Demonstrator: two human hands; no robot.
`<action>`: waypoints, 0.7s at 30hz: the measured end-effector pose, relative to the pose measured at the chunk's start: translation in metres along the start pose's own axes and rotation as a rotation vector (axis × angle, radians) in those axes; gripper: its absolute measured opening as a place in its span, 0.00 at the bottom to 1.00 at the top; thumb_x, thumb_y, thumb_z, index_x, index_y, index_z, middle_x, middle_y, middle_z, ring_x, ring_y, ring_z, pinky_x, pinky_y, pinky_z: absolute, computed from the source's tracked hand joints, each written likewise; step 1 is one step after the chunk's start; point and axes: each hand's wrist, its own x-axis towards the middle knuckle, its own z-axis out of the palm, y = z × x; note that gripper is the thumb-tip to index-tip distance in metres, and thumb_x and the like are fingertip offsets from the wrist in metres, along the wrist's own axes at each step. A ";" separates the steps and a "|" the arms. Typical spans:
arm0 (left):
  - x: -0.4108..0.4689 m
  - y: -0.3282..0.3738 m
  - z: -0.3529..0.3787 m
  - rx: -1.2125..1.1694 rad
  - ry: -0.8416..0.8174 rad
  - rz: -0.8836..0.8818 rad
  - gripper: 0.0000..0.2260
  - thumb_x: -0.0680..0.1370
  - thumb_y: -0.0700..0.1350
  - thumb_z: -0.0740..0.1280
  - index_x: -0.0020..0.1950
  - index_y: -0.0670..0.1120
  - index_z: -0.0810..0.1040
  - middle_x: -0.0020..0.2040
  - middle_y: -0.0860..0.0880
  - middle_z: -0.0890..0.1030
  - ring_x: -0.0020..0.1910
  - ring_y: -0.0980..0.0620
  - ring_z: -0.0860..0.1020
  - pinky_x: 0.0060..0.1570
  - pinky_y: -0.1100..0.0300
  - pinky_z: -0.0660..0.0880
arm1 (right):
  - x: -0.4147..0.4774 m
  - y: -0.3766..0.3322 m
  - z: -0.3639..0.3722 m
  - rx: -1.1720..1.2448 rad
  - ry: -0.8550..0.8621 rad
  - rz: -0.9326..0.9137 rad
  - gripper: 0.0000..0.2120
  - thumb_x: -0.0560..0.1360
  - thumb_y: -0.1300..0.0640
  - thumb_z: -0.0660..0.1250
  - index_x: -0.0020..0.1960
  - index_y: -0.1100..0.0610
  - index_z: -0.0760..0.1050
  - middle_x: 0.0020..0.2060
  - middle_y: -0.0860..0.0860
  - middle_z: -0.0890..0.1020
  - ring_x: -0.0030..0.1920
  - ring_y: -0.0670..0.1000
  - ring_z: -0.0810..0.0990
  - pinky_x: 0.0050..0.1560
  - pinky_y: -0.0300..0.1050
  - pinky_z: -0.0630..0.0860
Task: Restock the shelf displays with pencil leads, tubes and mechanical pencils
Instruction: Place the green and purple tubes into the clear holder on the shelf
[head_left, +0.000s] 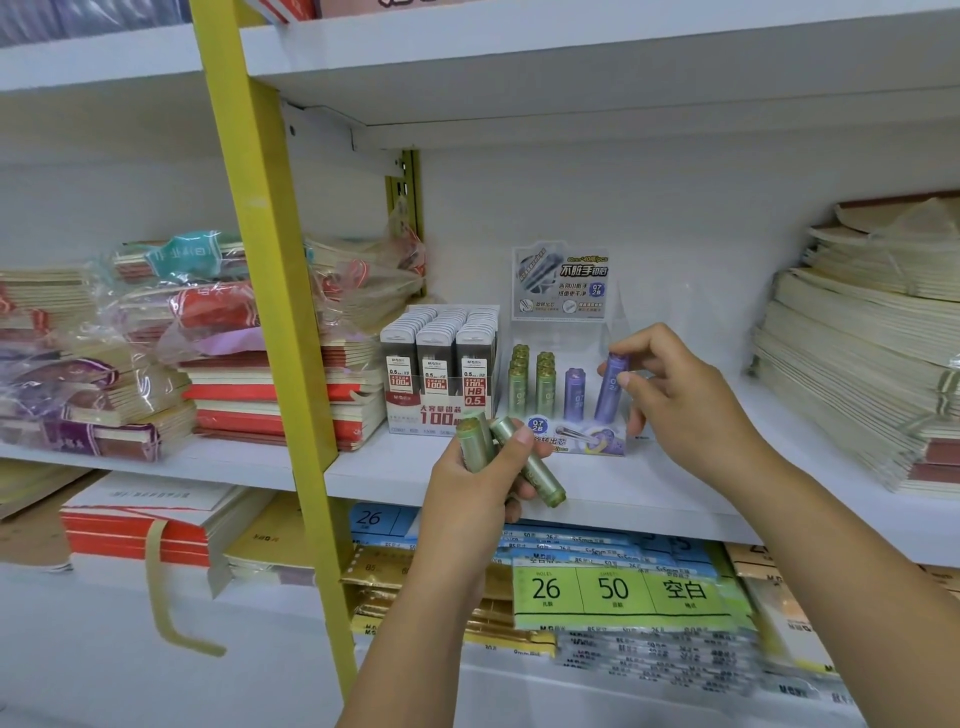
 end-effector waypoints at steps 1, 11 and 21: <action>0.000 0.000 0.000 0.000 0.000 0.000 0.08 0.79 0.51 0.69 0.55 0.49 0.79 0.47 0.51 0.87 0.30 0.60 0.75 0.30 0.66 0.72 | 0.000 0.001 0.001 -0.007 -0.016 0.011 0.13 0.80 0.61 0.61 0.48 0.42 0.68 0.49 0.43 0.81 0.26 0.46 0.78 0.41 0.48 0.77; -0.006 0.006 0.001 -0.060 -0.039 0.006 0.09 0.82 0.47 0.66 0.61 0.49 0.74 0.51 0.48 0.87 0.33 0.58 0.77 0.30 0.64 0.71 | -0.012 -0.003 0.004 -0.186 0.059 -0.037 0.13 0.80 0.59 0.62 0.60 0.45 0.74 0.46 0.40 0.76 0.32 0.43 0.75 0.36 0.31 0.67; -0.003 0.026 0.001 -0.126 -0.027 -0.012 0.09 0.79 0.48 0.69 0.57 0.46 0.79 0.46 0.48 0.87 0.36 0.56 0.81 0.32 0.64 0.73 | -0.040 -0.032 0.011 0.517 -0.220 0.186 0.07 0.74 0.64 0.70 0.50 0.55 0.77 0.40 0.53 0.83 0.38 0.54 0.84 0.41 0.47 0.81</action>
